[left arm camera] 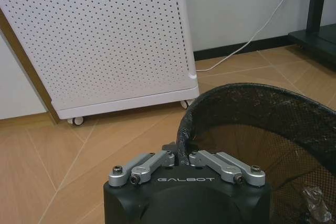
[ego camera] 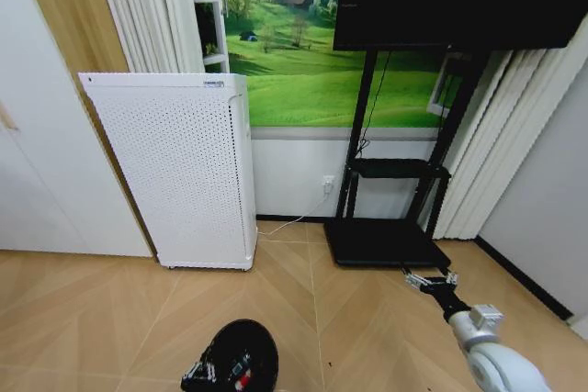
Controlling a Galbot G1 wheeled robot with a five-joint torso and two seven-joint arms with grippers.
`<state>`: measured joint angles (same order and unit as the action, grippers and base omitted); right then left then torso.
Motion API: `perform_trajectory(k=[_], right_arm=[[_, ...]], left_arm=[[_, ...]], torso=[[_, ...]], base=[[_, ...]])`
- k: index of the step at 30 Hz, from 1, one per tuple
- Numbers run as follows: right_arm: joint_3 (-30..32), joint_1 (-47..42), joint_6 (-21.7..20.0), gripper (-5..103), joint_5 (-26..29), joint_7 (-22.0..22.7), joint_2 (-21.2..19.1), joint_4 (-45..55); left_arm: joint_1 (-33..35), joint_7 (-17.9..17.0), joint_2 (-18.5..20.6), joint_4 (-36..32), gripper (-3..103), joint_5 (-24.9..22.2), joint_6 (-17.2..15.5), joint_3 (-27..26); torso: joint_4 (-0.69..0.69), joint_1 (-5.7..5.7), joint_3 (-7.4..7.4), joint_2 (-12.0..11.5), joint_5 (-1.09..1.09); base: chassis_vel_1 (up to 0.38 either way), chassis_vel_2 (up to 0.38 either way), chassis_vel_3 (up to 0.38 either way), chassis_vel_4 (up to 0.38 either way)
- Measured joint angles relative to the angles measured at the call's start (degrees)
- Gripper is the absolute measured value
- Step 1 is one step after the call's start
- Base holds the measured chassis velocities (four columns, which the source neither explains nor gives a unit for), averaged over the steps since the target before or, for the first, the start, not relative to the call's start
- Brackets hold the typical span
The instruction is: Pick up the trash bin and place the garbage on the floor into it.
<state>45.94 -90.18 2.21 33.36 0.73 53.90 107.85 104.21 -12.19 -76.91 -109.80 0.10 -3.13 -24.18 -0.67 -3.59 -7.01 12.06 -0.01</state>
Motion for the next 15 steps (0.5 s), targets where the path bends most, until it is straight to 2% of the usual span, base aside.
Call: perform_trajectory(k=[15], right_arm=[[0.00, 0.00, 0.00, 100, 0.00, 0.00, 0.00, 0.00]], left_arm=[[1.09, 0.46, 0.24, -1.09, 7, -0.41, 0.28, -0.84]], torso=[[0.00, 0.00, 0.00, 0.00, 0.01]], base=[[0.000, 0.000, 0.000, 0.000]])
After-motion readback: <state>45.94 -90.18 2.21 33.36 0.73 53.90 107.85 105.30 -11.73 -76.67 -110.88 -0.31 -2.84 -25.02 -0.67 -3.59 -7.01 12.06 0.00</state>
